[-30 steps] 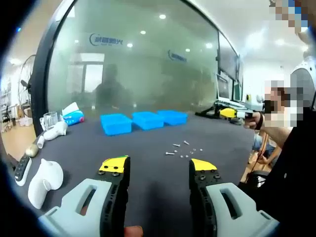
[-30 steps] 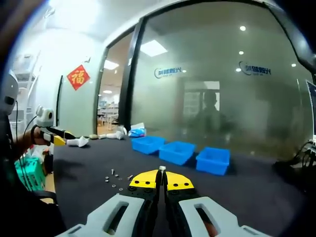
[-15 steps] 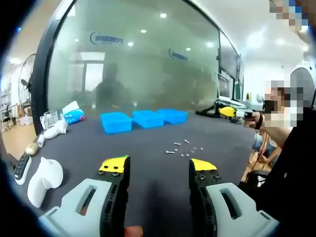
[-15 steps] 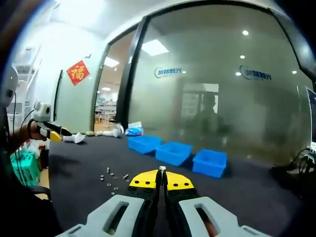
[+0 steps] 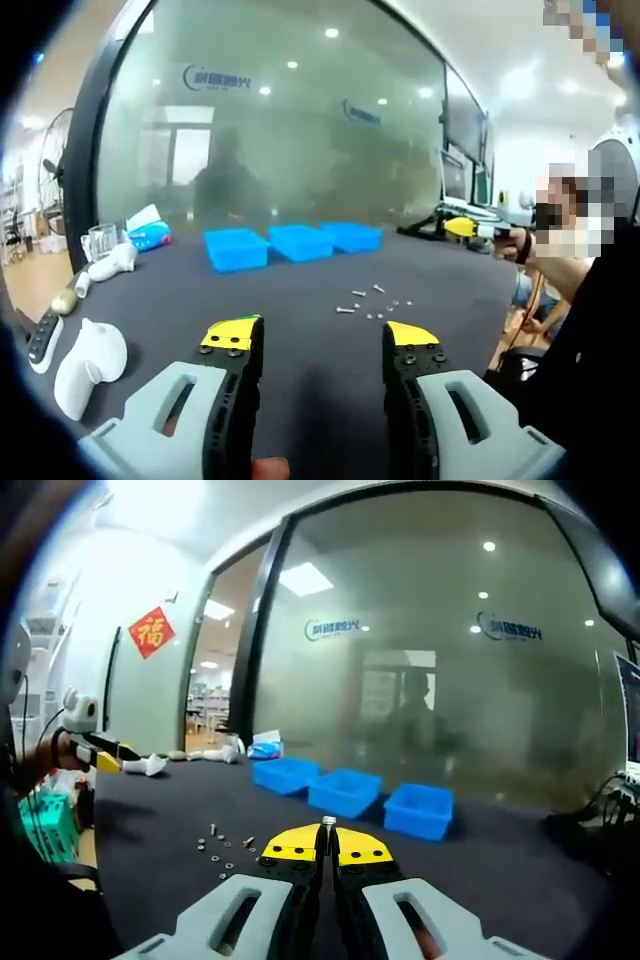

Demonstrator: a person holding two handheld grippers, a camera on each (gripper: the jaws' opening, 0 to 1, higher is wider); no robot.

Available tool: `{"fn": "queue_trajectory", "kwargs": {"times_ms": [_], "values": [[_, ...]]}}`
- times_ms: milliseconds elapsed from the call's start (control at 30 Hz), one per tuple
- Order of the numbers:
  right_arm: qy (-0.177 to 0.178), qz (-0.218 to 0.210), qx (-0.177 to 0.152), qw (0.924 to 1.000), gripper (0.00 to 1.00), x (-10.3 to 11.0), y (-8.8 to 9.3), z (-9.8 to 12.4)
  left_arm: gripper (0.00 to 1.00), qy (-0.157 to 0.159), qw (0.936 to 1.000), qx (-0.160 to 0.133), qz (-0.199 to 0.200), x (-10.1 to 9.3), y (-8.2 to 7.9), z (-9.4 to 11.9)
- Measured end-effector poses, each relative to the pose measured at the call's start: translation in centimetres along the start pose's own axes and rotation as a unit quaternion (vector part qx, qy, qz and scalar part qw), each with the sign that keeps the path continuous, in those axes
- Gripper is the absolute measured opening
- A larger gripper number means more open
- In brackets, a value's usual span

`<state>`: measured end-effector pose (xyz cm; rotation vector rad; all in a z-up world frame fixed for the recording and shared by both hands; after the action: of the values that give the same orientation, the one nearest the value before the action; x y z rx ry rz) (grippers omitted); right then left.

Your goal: Sort the screws, nuts, and washers into the corresponding bins

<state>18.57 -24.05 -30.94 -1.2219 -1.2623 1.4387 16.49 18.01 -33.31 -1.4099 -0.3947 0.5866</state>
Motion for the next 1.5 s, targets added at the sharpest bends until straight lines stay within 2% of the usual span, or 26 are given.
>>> {"fn": "queue_trajectory", "kwargs": {"times_ms": [333,533,833,933,1200,1500], "values": [[0.006,-0.017,0.000,0.9998,0.01,-0.7,0.0,-0.7,0.46,-0.004,1.0000,-0.005,0.000,0.2,-0.1,0.0],[0.009,-0.026,-0.001,0.9996,0.01,-1.5,-0.3,-2.5,0.46,-0.009,0.9999,-0.008,0.000,0.3,-0.3,0.0],[0.019,-0.031,-0.008,0.9993,0.01,-3.3,-1.8,-7.6,0.46,-0.012,0.9999,-0.011,-0.001,0.3,-0.4,0.2],[0.023,-0.056,-0.002,0.9982,0.01,-4.0,-1.7,-9.8,0.46,-0.012,0.9999,-0.011,-0.001,0.5,-0.3,0.3],[0.053,-0.054,0.010,0.9971,0.01,-6.1,-1.4,-14.4,0.46,-0.016,0.9998,-0.012,0.002,1.0,-0.3,0.3],[0.074,-0.043,0.043,0.9954,0.01,-8.0,-0.9,-19.6,0.46,-0.019,0.9997,-0.013,0.005,1.3,-0.2,0.2]]}}
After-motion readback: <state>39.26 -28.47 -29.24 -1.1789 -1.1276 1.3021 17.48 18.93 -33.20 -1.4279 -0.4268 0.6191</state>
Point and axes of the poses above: the point that each gripper's makers call its tool centre point, and the gripper's own axes: z roughly backward along the fingers, x roughly to its left, y roughly out of its underside, the point moved 7 cm from there along z, roughly backward along the fingers, and after that the axes turned 13 degrees about y, right-handed, at the moved point
